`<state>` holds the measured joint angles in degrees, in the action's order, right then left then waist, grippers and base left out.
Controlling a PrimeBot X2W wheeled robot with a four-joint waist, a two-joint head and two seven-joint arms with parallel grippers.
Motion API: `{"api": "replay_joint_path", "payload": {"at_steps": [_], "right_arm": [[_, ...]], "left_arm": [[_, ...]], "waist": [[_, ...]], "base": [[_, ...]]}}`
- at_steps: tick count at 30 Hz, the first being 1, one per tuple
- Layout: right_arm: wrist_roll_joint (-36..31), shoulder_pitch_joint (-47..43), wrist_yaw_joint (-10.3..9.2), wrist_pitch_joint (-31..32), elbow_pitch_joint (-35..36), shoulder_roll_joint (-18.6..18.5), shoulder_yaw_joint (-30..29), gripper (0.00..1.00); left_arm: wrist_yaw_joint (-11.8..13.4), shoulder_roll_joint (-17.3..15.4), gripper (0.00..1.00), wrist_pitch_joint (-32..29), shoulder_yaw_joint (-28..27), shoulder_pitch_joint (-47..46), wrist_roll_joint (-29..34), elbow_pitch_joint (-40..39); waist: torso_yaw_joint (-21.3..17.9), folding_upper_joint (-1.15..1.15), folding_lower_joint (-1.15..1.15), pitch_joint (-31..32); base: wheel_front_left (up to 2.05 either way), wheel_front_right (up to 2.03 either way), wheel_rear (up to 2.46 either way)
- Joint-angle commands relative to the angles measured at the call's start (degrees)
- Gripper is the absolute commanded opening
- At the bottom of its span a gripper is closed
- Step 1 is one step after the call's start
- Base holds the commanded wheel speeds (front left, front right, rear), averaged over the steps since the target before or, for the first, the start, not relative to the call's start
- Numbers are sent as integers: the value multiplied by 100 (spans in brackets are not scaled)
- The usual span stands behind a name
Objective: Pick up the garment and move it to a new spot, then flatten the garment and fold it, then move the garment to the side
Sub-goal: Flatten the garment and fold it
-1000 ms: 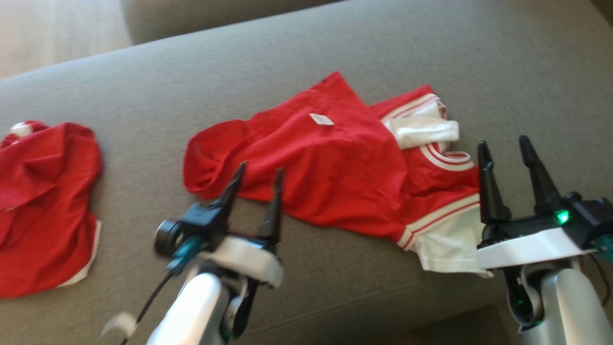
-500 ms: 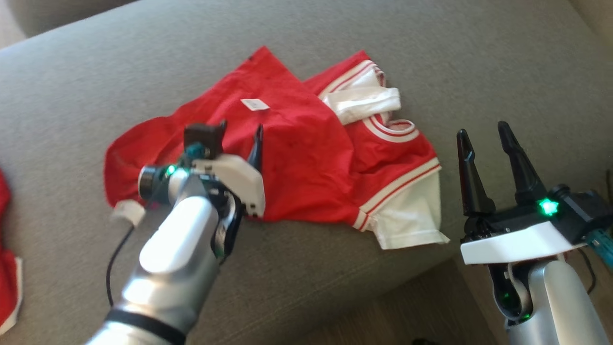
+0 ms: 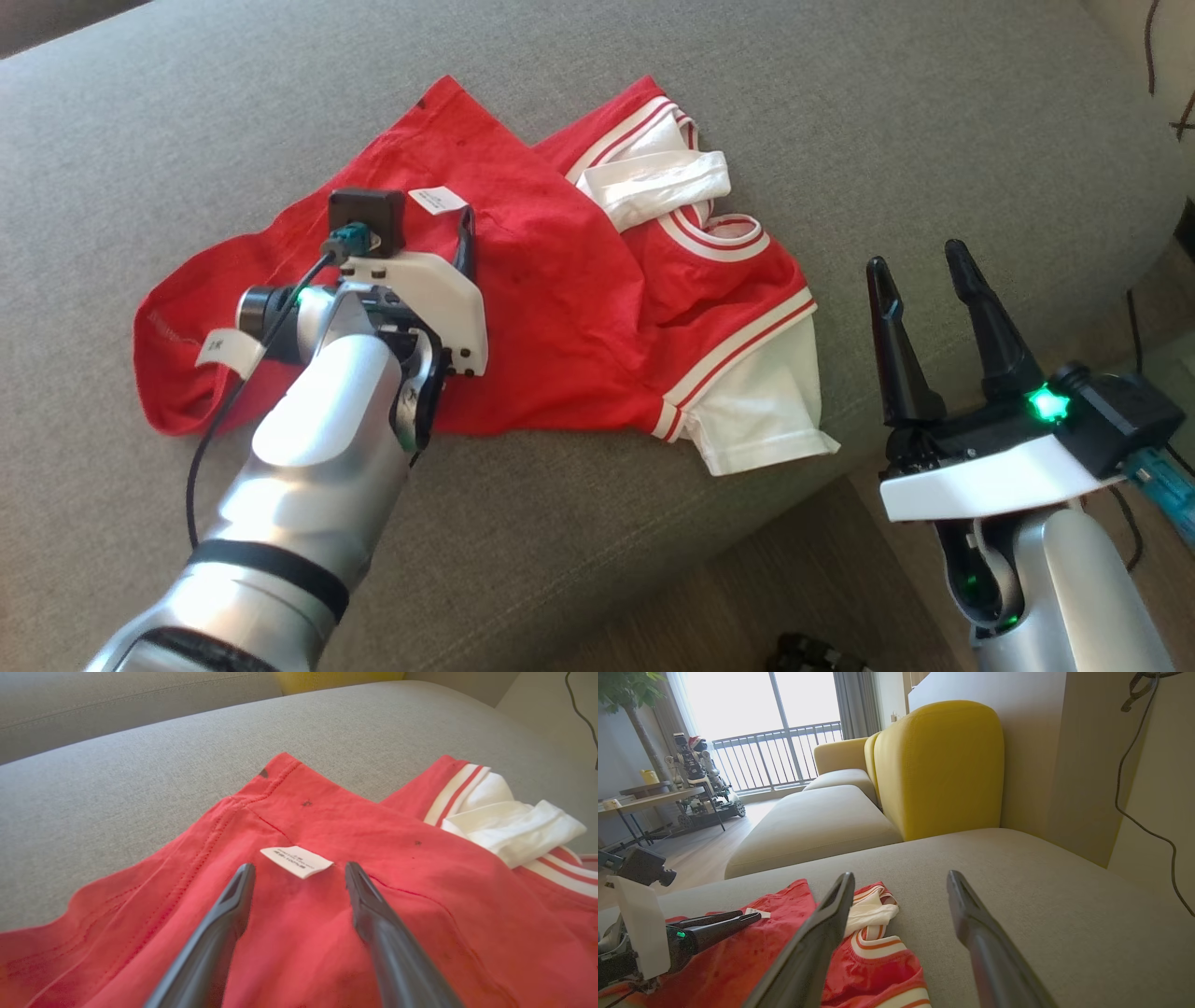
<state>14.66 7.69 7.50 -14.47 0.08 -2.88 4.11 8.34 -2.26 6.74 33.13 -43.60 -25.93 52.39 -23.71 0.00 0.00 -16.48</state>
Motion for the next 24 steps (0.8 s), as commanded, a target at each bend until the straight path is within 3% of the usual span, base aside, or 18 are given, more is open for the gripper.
{"api": "replay_joint_path", "payload": {"at_steps": [1, 8, 18, 19, 20, 21, 24], "right_arm": [[-7, 141, -1, -51, 195, 0, 91, 100], [10, 177, -1, -52, 159, 0, 1, 100], [107, 237, -1, -52, 159, 0, 13, 100], [113, 239, -1, -52, 157, 0, 14, 100], [116, 241, -1, -52, 155, 0, 14, 100], [118, 242, -1, -52, 151, 0, 15, 100], [120, 245, -1, -52, 150, 0, -7, 100]], "left_arm": [[27, -62, 100, 86, -63, -333, -38, -66], [14, -62, 100, 143, 111, -569, -314, 97], [223, -62, 100, 124, 342, -888, -538, 633], [218, -62, 77, 135, 366, -906, -563, 667], [202, -62, 21, 144, 389, -919, -595, 693], [162, -62, 0, 152, 422, -922, -630, 706], [71, -62, 0, 181, 519, -929, -722, 742]], "waist": [[-20, 0, 0, -23], [-86, 0, 0, -78], [-184, 0, 0, -177], [-189, 0, 0, -183], [-193, 0, 0, -186], [-197, 0, 0, -187], [-185, 0, 0, -183]], "base": [[0, 0, 0], [0, 0, 0], [0, 0, 0], [0, 0, 0], [0, 0, 0], [0, 0, 0], [0, 0, 0]]}}
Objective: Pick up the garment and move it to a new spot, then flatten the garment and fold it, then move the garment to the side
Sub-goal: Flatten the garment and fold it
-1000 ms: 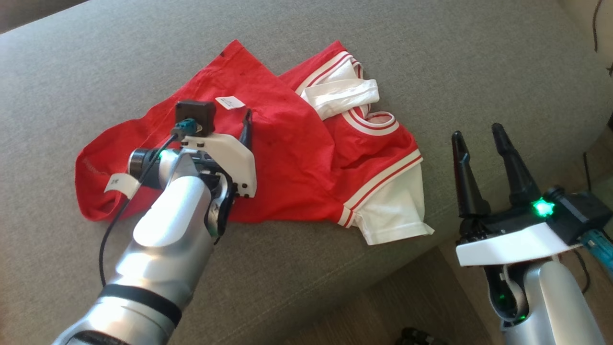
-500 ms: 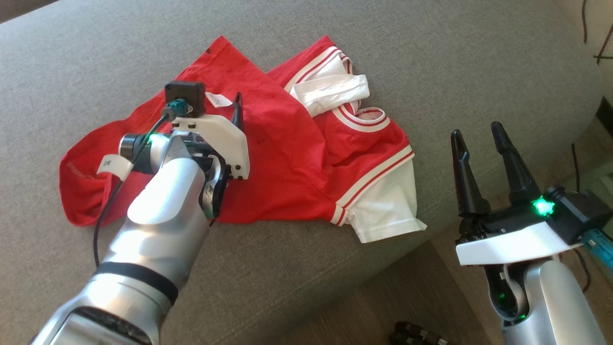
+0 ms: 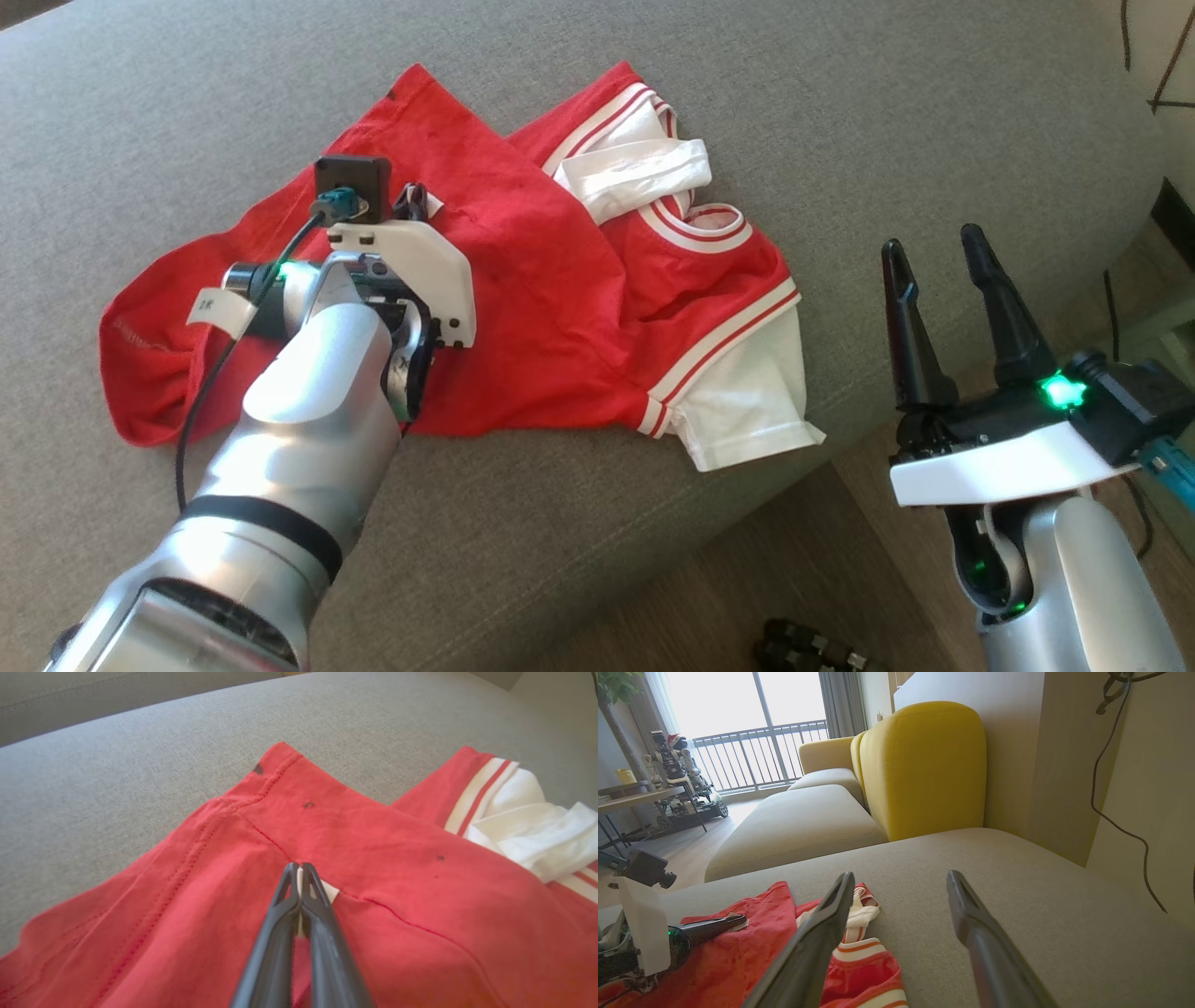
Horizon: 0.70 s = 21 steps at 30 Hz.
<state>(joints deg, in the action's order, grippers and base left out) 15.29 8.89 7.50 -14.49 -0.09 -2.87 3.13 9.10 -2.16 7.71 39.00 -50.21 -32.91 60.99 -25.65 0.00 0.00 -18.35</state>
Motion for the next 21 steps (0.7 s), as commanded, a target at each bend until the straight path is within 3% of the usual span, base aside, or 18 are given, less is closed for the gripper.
{"api": "replay_joint_path", "payload": {"at_steps": [1, 7, 11, 15, 21], "right_arm": [[56, 126, -1, -51, 168, -1, 80, 100], [-8, 131, -1, -51, 159, -1, 18, 100], [-67, 152, -1, -51, 140, -1, 5, 100], [-74, 142, -1, -51, 160, -1, -128, 100], [-133, 7, -1, -51, 119, -1, -327, 100]], "left_arm": [[-17, -72, 0, 107, -41, -275, -55, -119], [81, -72, 0, 566, -30, -449, -198, -349], [165, -76, 0, 719, -221, -665, -144, -938], [384, -253, 0, 726, -826, -556, 295, -2301], [450, -655, 0, 728, -1330, 517, 800, -4207]], "waist": [[19, 0, 0, 8], [195, 0, 0, 105], [364, 0, 0, 246], [602, 0, 0, 413], [1165, 0, 0, 723]], "base": [[0, 0, 0], [0, 0, 0], [0, 0, 0], [0, 0, 0], [0, 0, 0]]}}
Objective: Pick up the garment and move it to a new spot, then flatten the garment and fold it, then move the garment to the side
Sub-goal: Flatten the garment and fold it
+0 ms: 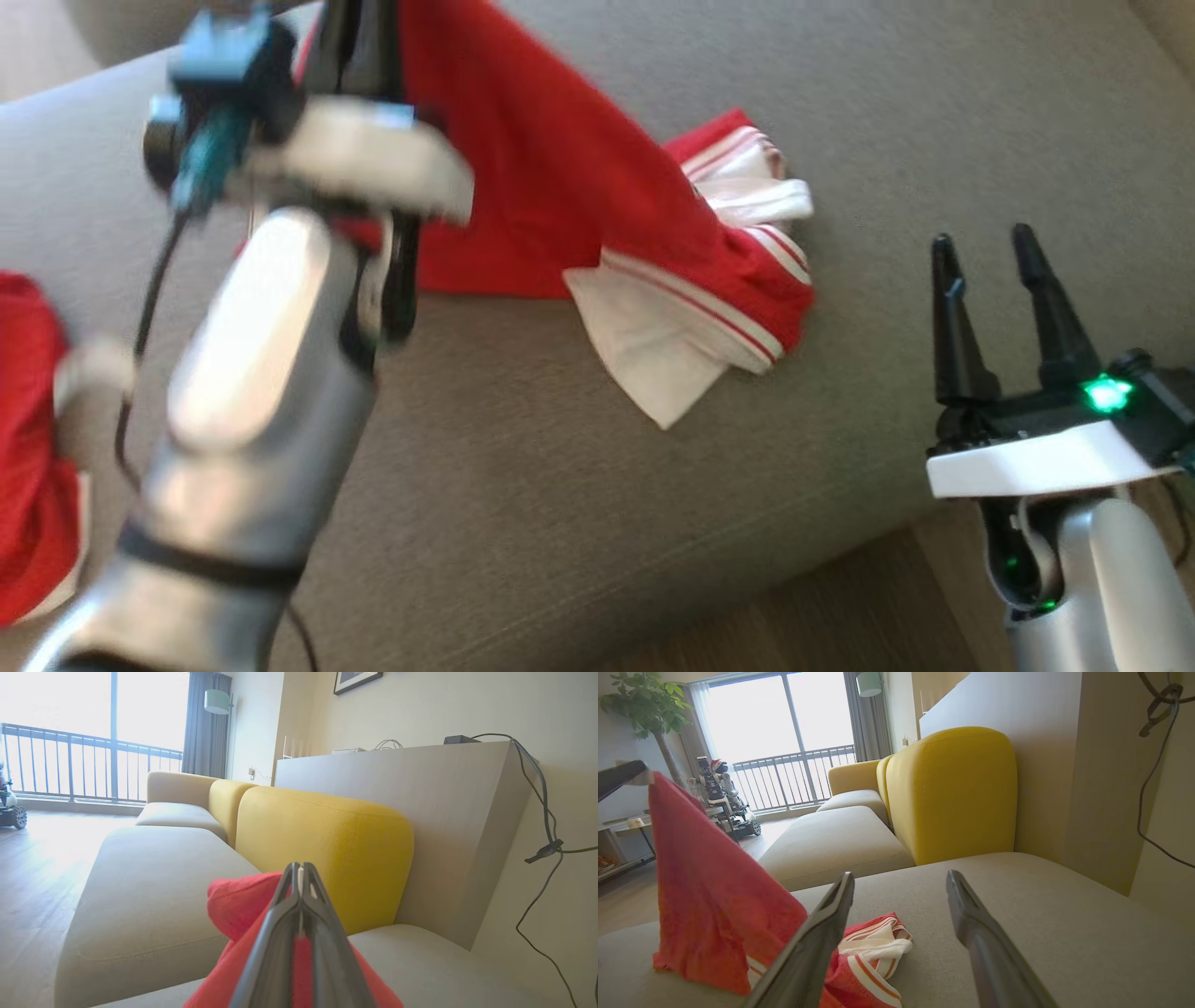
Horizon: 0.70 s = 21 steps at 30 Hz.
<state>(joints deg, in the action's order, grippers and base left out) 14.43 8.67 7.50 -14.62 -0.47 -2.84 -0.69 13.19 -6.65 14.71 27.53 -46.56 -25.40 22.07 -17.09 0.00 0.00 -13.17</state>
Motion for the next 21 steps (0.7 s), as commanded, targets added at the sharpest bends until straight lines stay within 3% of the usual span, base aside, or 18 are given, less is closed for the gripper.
{"api": "replay_joint_path", "payload": {"at_steps": [1, 6, 10, 16, 19, 20, 21], "right_arm": [[-58, -5, -1, -38, 144, -4, 5, 100], [-176, -108, -1, -38, 89, -4, -87, 100], [-252, -91, -1, -38, 63, -4, -44, 100], [-346, -65, -1, -38, -36, -4, -23, 100], [-366, -76, -1, -38, -96, -4, -37, 100], [-368, -84, -1, -38, -121, -4, -36, 100], [-370, -89, -1, -38, -145, -4, -35, 100]], "left_arm": [[67, -288, 0, 28, -204, 406, 83, -584], [314, -769, 0, -106, -277, 1698, 44, -1464], [474, -966, 0, -191, -376, 2348, -60, -1658], [679, -992, 0, -332, -280, 3211, -176, -1619], [764, -1015, 0, -710, -20, 3487, -103, -1299], [800, -992, 32, -791, 29, 3537, -101, -1208], [827, -975, 100, -837, 81, 3550, -72, -1141]], "waist": [[435, 0, 0, 251], [1039, 0, 0, 405], [1311, 0, 0, 445], [1654, 0, 0, 538], [1733, 0, 0, 592], [1751, 0, 0, 610], [1762, 0, 0, 623]], "base": [[0, 0, 0], [0, 0, 0], [0, 0, 0], [0, 0, 0], [0, 0, 0], [0, 0, 0], [0, 0, 0]]}}
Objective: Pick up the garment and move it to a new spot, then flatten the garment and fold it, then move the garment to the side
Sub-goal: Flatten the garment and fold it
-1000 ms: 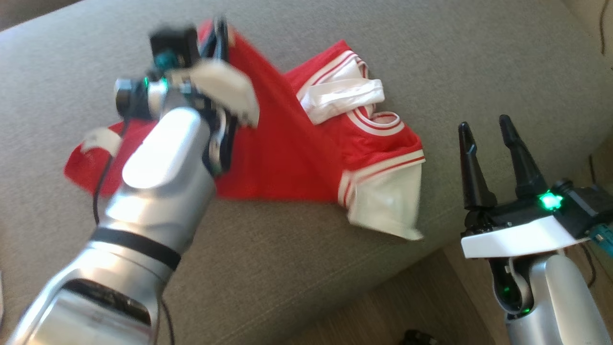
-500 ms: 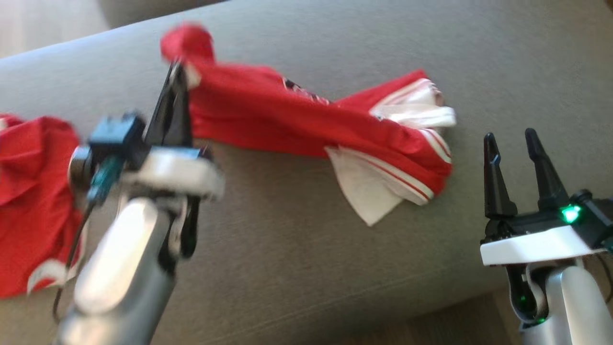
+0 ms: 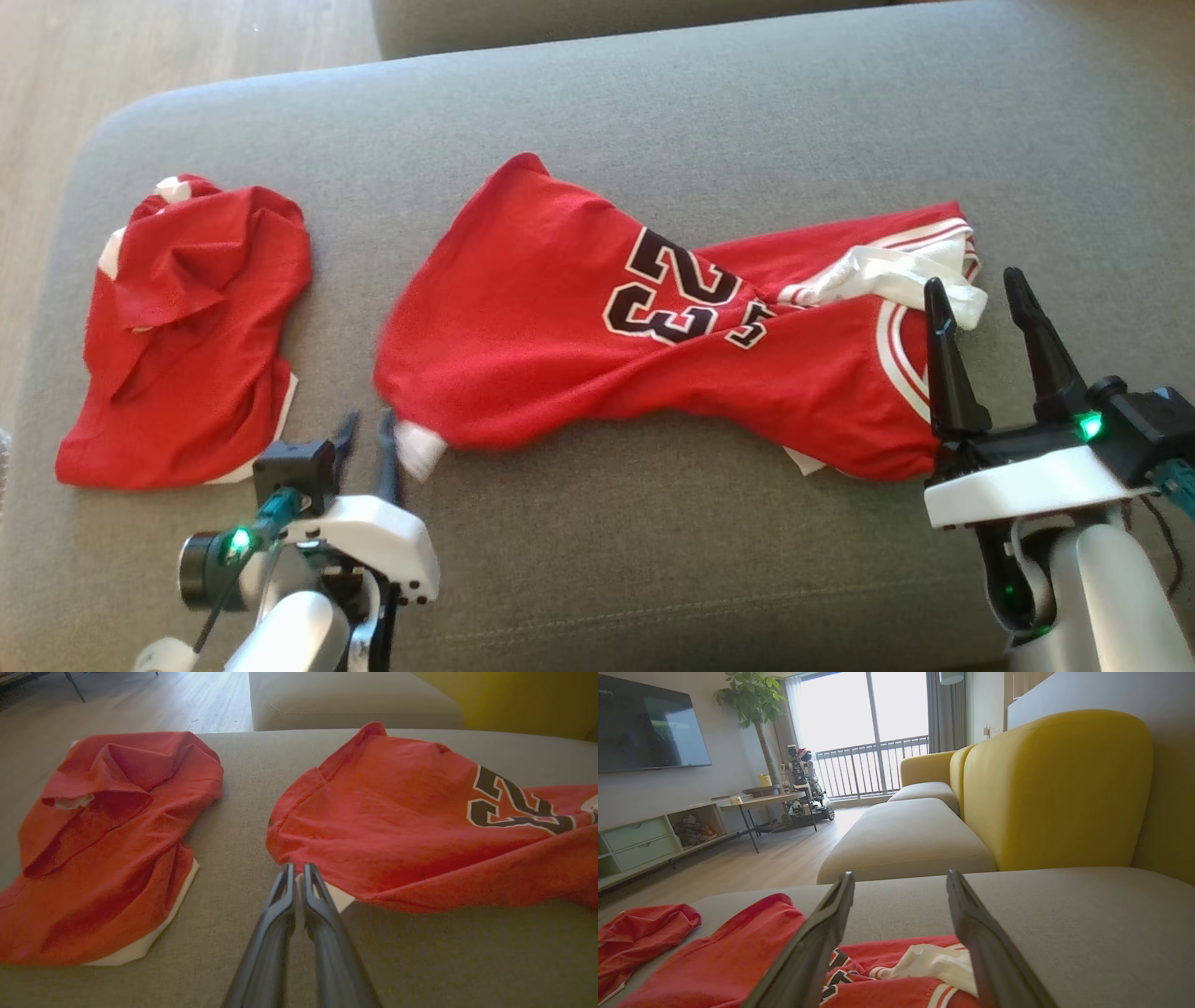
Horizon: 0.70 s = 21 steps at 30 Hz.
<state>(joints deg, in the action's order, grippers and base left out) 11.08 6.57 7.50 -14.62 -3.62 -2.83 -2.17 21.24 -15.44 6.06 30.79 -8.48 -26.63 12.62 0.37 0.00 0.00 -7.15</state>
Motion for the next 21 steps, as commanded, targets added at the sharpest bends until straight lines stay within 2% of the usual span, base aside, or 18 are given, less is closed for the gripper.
{"api": "replay_joint_path", "payload": {"at_steps": [1, 4, 5, 9, 11, 14, 21], "right_arm": [[-41, 119, -1, -38, 148, -5, 114, 100], [-77, 111, -1, -31, 79, -5, 83, 100], [-110, 110, -1, -12, 25, -5, 23, 100], [-89, 121, -1, 64, -156, -5, -201, 100], [203, 137, -1, 94, -376, -5, -378, 100], [118, 201, -1, 102, -764, -5, -668, 100], [411, 667, -1, 43, -1399, -5, -1001, 100]], "left_arm": [[47, -56, 100, 61, -221, -272, 79, -178], [19, 149, 100, 306, -202, -362, 46, -208], [-21, 286, 100, 543, -209, -444, 46, -272], [-193, 557, 100, 833, -199, -544, 128, -455], [-313, 682, 100, 878, -171, -537, 236, -520], [-460, 865, 100, 890, -195, -449, 455, -642], [-848, 1104, 100, 892, -354, -169, 870, -740]], "waist": [[25, 0, 0, 29], [57, 0, 0, 75], [55, 0, 0, 107], [14, 0, 0, 162], [-11, 0, 0, 176], [-13, 0, 0, 132], [74, 0, 0, -78]], "base": [[0, 0, 0], [0, 0, 0], [0, 0, 0], [0, 0, 0], [0, 0, 0], [0, 0, 0], [0, 0, 0]]}}
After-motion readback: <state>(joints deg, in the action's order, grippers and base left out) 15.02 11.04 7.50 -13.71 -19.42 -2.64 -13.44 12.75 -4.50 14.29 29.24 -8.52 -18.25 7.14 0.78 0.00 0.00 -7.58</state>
